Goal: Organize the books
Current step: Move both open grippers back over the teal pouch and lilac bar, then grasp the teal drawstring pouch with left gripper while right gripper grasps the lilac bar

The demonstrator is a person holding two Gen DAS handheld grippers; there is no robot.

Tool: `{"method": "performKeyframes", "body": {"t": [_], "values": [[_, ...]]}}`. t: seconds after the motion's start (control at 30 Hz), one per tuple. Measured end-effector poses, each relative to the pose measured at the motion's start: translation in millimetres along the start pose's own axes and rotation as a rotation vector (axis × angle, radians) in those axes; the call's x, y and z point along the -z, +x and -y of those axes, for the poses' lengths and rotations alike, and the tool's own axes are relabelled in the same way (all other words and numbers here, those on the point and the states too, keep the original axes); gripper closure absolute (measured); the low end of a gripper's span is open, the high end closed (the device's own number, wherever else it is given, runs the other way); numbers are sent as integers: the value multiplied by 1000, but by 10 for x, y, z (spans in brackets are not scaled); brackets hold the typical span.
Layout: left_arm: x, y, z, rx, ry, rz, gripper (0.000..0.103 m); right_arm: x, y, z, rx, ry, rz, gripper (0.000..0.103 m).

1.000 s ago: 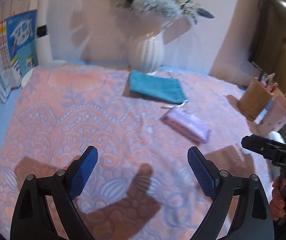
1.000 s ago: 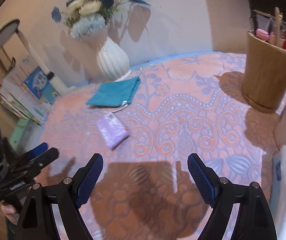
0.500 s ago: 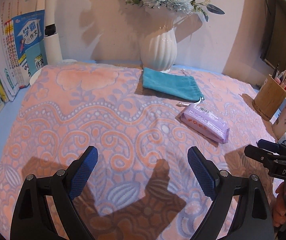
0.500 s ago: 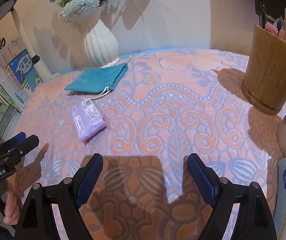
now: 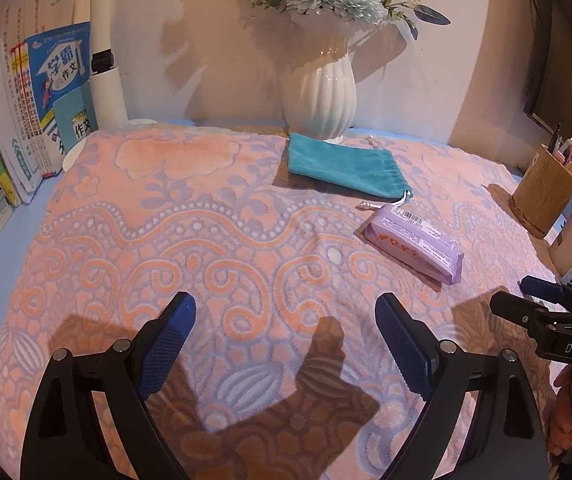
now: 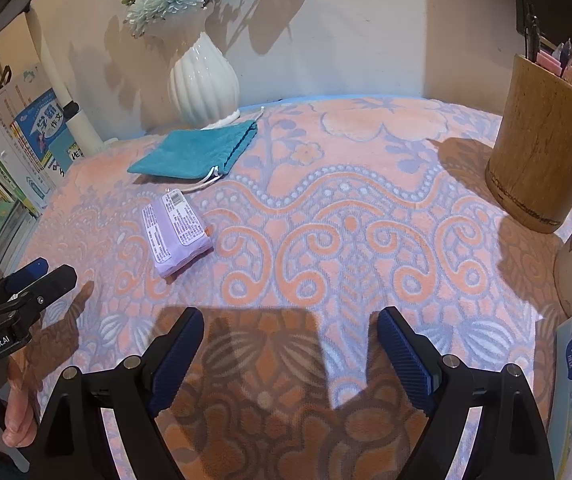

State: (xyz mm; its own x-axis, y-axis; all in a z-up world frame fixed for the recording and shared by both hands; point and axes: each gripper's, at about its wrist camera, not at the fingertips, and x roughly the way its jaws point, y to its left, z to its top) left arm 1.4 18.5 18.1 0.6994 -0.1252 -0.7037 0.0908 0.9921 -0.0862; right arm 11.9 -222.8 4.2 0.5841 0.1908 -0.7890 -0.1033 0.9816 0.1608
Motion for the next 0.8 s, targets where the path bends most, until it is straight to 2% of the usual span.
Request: {"method": "performKeyframes", "body": {"t": [0.17,0.23,0.3,0.37,0.43,0.57,0.67,0.73,0.8], "values": [[-17,26,-25,48,1,-43,12,10,11,-54,15,-28,-23,14],[-78,-10,-111,93,-47,-83,13,-3,3,-112,9,-57,-65,15],[-174,-83,-164,136,-86,-102,13,-55,-65,-147,-50,-44,-81,15],[-375,-200,-196,150,-111,-92,13,-180,-183,-209,-112,-45,-52,15],[-593,-259,-207,161,-125,-69,12,-294,-202,-313,-114,-77,-36,14],[-942,63,-113,123,-101,-87,12,-462,-4,-504,-107,-120,-34,14],[-1062,477,-65,131,-105,-126,12,-492,212,-605,-133,-127,-40,15],[-1106,701,-70,97,-110,-138,12,-508,357,-655,-121,-146,-52,15],[-1132,839,-93,114,-121,-152,12,-515,491,-700,-106,-174,-70,14]]}}
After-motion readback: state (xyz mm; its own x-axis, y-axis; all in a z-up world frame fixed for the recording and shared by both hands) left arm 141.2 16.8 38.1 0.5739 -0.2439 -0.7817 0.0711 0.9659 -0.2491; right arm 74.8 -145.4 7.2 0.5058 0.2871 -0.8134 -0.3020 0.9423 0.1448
